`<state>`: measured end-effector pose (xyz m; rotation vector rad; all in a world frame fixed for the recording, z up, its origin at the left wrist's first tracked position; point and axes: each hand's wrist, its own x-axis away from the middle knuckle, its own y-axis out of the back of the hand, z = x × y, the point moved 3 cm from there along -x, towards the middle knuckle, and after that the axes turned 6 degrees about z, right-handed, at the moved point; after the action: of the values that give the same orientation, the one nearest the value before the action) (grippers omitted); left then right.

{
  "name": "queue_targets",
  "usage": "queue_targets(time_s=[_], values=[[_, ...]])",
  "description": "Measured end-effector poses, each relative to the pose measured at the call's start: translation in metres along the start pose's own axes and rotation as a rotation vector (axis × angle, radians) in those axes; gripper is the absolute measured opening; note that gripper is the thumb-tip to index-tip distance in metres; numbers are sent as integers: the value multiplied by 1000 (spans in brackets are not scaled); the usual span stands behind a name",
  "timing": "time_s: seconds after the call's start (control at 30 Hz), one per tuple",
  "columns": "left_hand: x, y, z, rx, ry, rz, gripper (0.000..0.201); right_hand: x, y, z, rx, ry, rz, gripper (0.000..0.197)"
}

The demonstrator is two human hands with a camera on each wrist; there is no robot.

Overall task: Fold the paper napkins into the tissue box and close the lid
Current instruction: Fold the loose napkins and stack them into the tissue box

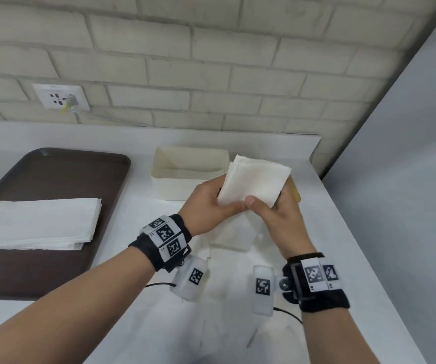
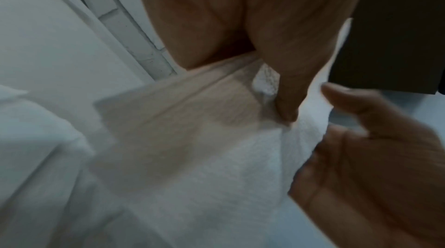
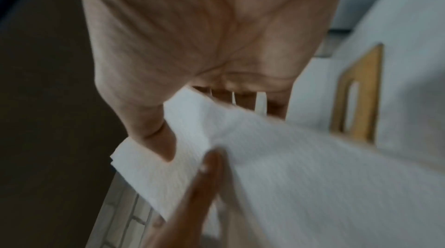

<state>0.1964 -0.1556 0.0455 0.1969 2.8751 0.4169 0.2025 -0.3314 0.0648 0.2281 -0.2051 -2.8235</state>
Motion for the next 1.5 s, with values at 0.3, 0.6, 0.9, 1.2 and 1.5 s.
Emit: queue_targets(time_s=[0.3,0.6,0.9,1.2,1.5], values=[[11,-15,10,115,46,-232,26,0,-30,-15,-96,39,-218,37],[26,-24,40,141,128,-204,39,21,-44,-42,-20,-7,-136,33],[26,-26,27,273,108,-193,22,23,-41,-48,30,-41,-143,28],[33,-34,32,331,104,-218,28,32,-40,-51,60,-23,-172,40],[38,-40,33,403,83,-247,36,40,-38,-58,52,-8,-239,42]])
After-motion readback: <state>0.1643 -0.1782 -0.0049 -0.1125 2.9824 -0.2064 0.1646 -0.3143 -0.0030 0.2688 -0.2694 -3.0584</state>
